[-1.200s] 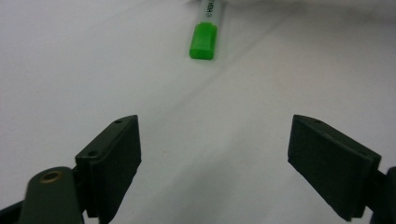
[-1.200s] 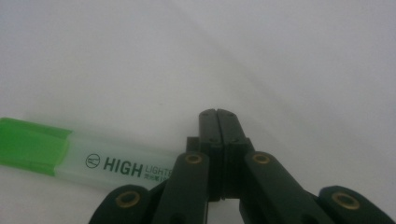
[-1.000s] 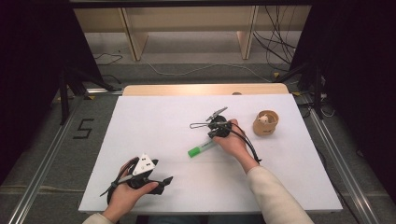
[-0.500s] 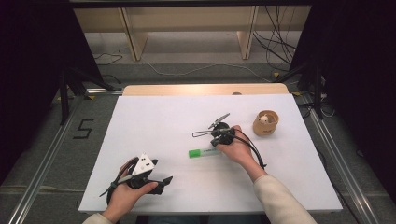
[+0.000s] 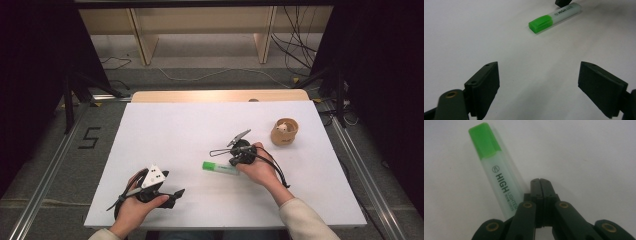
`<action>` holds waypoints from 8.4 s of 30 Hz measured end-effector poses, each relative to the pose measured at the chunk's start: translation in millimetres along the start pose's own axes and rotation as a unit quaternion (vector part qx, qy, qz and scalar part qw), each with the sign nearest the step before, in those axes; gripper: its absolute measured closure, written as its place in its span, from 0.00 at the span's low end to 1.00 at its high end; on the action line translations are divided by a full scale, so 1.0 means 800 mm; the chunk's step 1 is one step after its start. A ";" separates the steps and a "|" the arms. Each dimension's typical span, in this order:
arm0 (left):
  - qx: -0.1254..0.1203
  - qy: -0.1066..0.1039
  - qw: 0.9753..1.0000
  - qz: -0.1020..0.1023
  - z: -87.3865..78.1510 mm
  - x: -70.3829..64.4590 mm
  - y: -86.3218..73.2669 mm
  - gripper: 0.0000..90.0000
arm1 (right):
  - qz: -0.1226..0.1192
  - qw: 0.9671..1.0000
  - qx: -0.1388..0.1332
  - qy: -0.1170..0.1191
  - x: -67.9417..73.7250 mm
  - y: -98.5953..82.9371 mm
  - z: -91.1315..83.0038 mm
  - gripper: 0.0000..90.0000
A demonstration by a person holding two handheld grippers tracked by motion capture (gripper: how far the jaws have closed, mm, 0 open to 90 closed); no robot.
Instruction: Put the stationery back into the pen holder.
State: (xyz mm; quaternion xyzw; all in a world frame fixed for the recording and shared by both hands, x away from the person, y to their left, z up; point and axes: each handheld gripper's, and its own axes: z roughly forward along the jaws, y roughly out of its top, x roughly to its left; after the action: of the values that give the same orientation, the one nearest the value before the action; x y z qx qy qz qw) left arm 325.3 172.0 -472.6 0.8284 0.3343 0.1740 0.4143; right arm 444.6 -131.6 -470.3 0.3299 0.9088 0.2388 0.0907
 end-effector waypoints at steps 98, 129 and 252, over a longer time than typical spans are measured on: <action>0.002 -0.005 1.000 0.002 0.000 0.000 -0.001 0.20 | -0.111 0.987 0.098 0.061 0.062 0.094 0.036 0.61; 0.001 -0.006 1.000 0.001 0.000 0.000 -0.001 0.20 | -0.101 0.987 0.116 0.045 0.066 0.098 0.042 0.70; -0.002 0.002 1.000 -0.004 -0.001 0.005 -0.001 0.20 | 0.170 0.904 -0.383 -0.086 -0.082 -0.065 -0.177 0.74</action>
State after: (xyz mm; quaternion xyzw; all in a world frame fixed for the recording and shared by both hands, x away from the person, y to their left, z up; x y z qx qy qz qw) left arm 327.3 175.6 -473.0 0.8256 0.3385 0.1748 0.4161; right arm 420.6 -261.6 -371.8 0.4386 0.6663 0.5506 0.2459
